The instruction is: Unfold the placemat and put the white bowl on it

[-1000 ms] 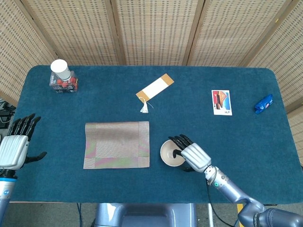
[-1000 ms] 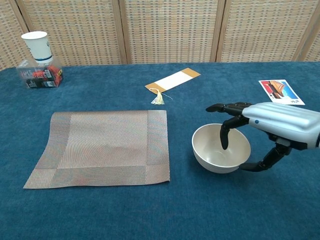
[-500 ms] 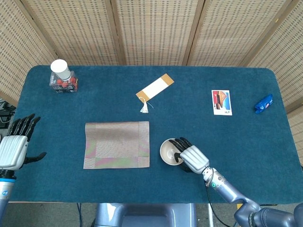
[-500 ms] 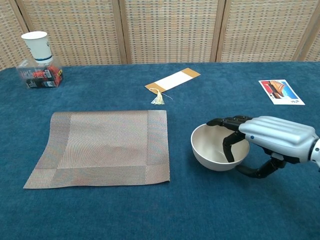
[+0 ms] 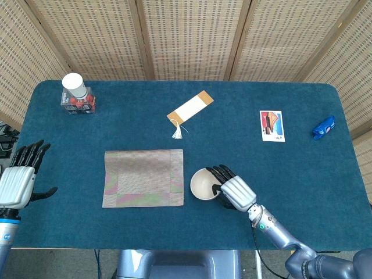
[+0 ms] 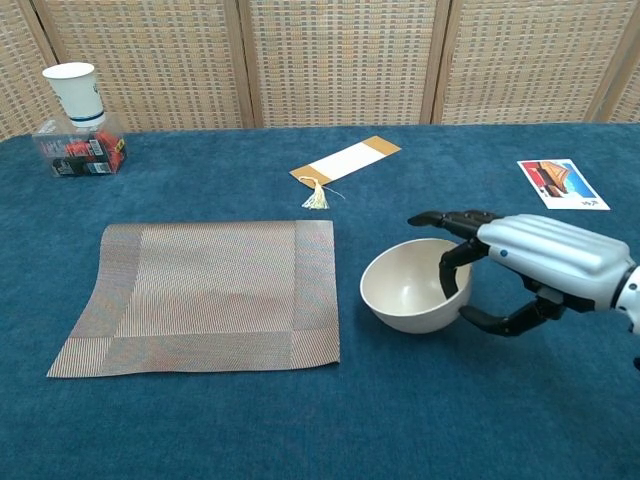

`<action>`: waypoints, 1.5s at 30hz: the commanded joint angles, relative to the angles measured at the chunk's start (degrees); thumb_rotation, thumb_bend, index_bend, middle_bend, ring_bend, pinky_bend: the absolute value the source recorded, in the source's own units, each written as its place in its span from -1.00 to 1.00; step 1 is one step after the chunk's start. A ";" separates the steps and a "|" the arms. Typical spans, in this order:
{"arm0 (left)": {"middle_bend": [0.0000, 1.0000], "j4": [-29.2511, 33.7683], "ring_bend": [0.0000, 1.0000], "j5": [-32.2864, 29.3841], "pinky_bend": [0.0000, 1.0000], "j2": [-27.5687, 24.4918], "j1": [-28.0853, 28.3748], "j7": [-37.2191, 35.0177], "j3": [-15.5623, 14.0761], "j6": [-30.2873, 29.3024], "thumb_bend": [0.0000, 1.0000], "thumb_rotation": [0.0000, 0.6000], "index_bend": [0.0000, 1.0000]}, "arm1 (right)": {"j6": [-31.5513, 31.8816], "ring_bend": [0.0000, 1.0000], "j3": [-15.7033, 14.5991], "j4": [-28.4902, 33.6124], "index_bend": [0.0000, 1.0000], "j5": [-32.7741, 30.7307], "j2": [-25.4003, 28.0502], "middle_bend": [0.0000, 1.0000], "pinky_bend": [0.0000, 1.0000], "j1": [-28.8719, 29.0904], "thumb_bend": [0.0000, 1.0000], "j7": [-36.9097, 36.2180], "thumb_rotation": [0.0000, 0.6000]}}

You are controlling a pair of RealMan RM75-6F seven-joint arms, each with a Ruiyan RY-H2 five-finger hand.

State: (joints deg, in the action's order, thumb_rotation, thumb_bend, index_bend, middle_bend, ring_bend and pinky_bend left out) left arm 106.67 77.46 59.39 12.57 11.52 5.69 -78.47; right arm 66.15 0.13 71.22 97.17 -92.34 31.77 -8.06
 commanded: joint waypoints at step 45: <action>-1.00 -1.32 -1.00 -6.43 -1.00 2.77 2.55 5.08 1.06 2.81 -1.00 1.00 -1.00 | -17.16 -1.00 10.04 -39.28 -0.48 -19.17 -6.93 -1.00 -1.00 5.61 -0.64 -12.31 1.00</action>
State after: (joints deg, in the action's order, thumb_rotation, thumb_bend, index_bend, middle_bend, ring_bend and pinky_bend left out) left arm 105.35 71.04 62.16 15.12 16.60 6.75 -75.66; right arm 48.78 10.75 30.80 77.57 -100.18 37.78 -21.12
